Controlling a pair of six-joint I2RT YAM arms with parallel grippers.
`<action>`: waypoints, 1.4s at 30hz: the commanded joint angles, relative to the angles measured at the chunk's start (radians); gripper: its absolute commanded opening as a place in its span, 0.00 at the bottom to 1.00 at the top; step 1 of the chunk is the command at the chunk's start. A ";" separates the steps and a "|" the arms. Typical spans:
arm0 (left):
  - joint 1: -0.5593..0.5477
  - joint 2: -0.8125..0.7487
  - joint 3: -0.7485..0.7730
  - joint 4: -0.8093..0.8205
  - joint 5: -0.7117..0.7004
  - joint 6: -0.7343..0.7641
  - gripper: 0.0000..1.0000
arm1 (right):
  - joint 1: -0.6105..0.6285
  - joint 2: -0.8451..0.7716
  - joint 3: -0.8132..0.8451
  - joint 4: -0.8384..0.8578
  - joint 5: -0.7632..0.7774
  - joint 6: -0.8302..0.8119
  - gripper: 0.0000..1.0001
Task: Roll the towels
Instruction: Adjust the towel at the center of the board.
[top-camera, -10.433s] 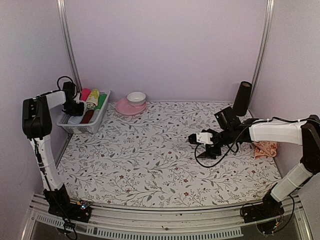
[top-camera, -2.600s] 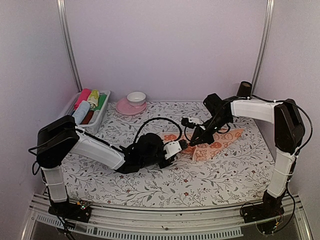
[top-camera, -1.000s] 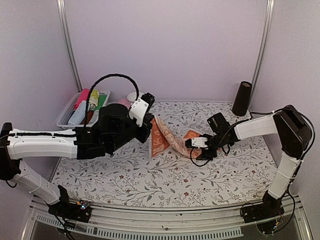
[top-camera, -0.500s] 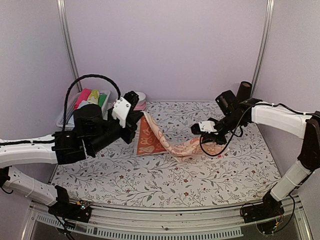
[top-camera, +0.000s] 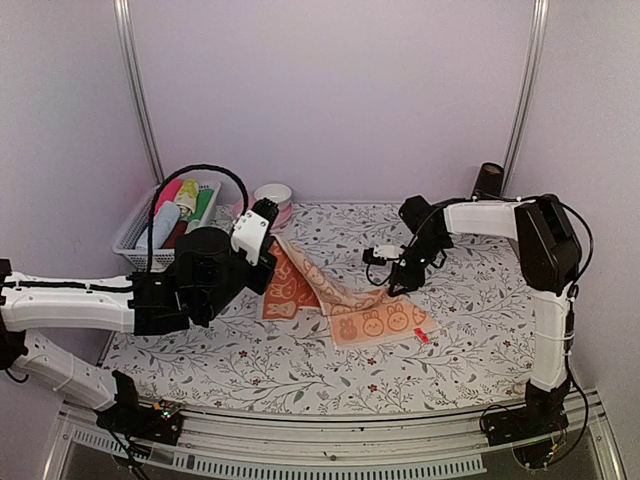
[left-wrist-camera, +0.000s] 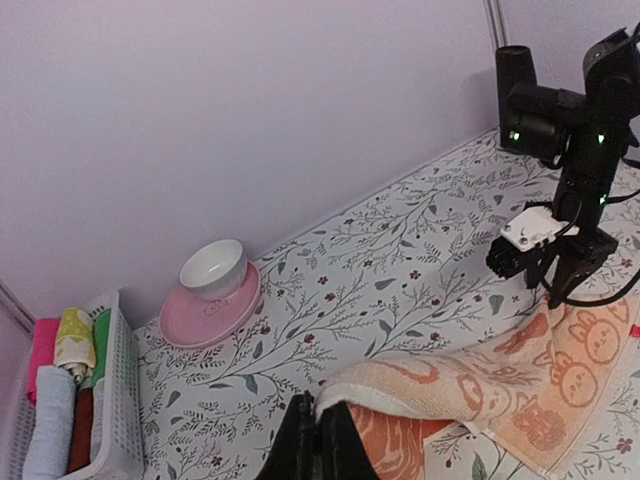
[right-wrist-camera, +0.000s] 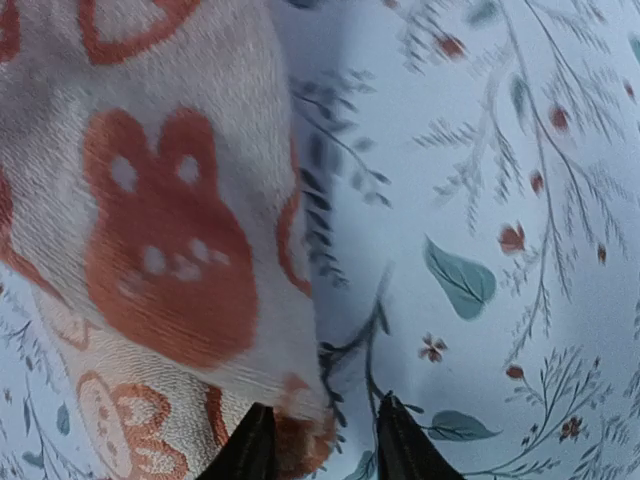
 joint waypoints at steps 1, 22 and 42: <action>0.031 0.042 -0.003 -0.002 -0.111 -0.075 0.00 | -0.005 -0.101 -0.078 0.299 0.382 0.227 0.48; 0.125 0.147 -0.003 -0.024 -0.038 -0.165 0.00 | 0.404 -0.290 -0.497 0.458 0.070 -0.084 0.35; 0.152 0.145 -0.077 0.027 0.012 -0.203 0.00 | 0.469 -0.154 -0.502 0.599 0.242 -0.014 0.35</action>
